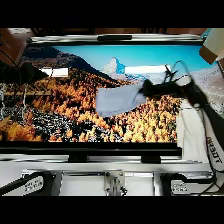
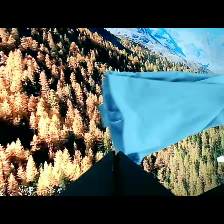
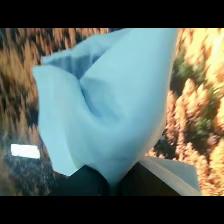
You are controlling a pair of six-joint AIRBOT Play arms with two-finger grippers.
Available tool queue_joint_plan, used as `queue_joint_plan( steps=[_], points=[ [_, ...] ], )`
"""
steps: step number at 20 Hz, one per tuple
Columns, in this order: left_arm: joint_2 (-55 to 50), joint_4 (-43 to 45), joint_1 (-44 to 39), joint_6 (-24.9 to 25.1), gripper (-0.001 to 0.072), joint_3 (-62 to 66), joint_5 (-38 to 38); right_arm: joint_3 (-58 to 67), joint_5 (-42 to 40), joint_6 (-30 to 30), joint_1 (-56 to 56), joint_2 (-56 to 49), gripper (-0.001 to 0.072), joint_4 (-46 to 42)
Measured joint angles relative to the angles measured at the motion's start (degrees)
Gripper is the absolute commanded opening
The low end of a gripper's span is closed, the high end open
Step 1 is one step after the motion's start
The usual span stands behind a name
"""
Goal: Fold the shirts.
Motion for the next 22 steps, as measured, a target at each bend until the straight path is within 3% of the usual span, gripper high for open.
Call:
queue_joint_plan(
  steps=[9,12,22],
  points=[
    [0.0,0.0,-1.9,0.1,0.003,0.0,-0.3,3.8,16.5,10.8,-28.2,18.7,0.0067,-27.9],
    [0.0,0.0,-2.7,0.3,0.003,0.0,-0.7,3.9,20.5,12.3,-35.2,21.6,0.0067,-32.7],
    [0.0,0.0,-3.6,0.9,0.003,0.0,-1.0,0.1,42.4,13.2,-40.6,23.6,0.0069,-47.7]
  ],
)
